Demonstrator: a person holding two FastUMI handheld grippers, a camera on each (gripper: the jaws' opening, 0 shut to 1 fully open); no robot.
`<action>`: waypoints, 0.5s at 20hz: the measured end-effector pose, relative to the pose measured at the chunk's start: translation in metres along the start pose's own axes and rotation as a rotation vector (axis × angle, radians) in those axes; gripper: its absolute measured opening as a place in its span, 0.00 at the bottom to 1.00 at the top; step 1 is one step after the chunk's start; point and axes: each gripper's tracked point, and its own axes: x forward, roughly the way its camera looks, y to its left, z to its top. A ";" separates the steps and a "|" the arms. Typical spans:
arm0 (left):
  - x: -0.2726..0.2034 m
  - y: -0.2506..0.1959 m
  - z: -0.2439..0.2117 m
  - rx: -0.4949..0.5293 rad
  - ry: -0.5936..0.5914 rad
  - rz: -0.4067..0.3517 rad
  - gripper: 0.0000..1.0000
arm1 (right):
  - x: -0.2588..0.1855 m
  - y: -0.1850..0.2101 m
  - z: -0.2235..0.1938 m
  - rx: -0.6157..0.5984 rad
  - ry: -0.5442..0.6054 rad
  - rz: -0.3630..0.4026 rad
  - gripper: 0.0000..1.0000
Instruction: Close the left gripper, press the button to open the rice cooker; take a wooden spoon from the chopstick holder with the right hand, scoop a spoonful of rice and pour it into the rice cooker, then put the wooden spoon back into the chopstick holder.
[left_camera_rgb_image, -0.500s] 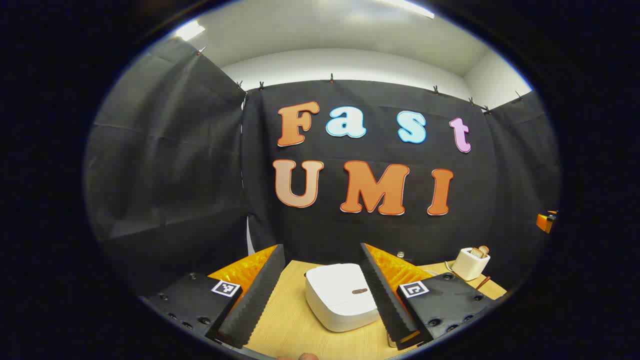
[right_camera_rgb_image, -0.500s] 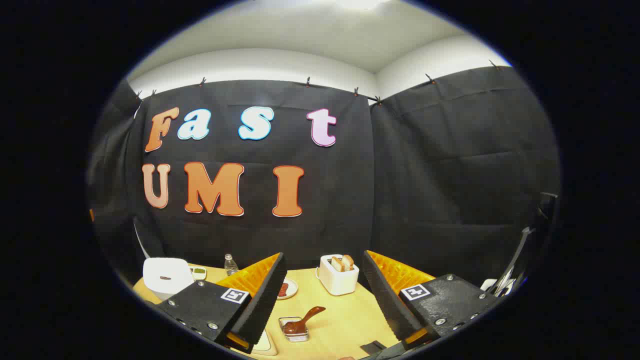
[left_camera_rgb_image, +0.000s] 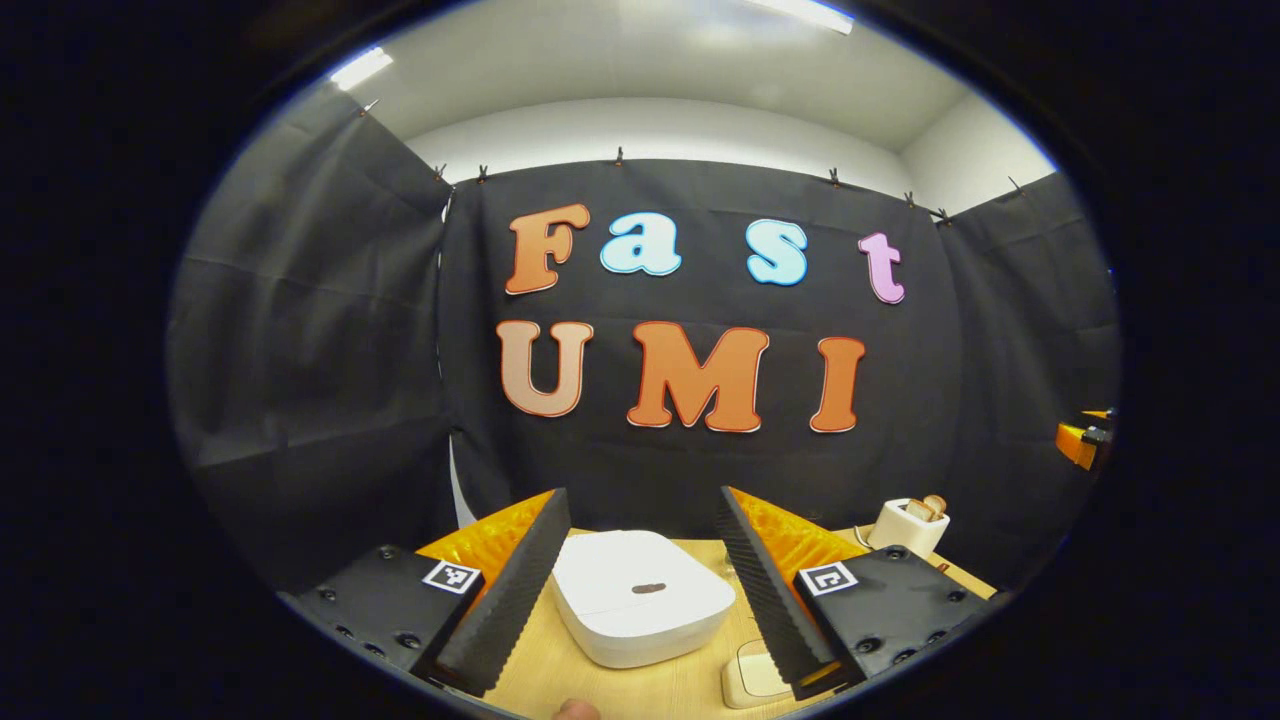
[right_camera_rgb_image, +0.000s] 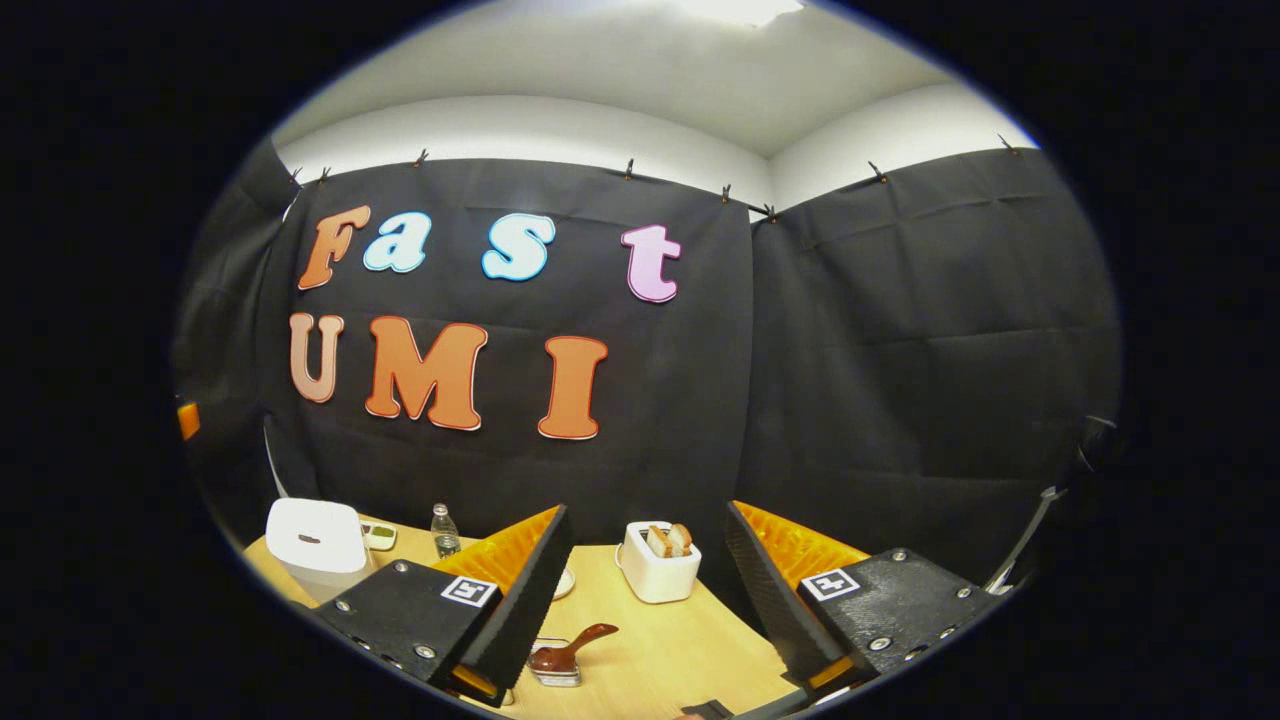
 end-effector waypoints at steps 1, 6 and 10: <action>0.000 -0.008 -0.003 0.000 0.005 -0.001 0.99 | 0.002 0.002 -0.007 0.006 0.015 0.022 0.95; -0.003 -0.028 -0.010 -0.081 0.027 0.006 1.00 | 0.009 -0.003 -0.006 -0.012 -0.034 0.057 0.95; -0.004 -0.021 -0.012 -0.050 0.044 0.031 1.00 | 0.012 -0.001 -0.012 -0.028 -0.018 0.066 1.00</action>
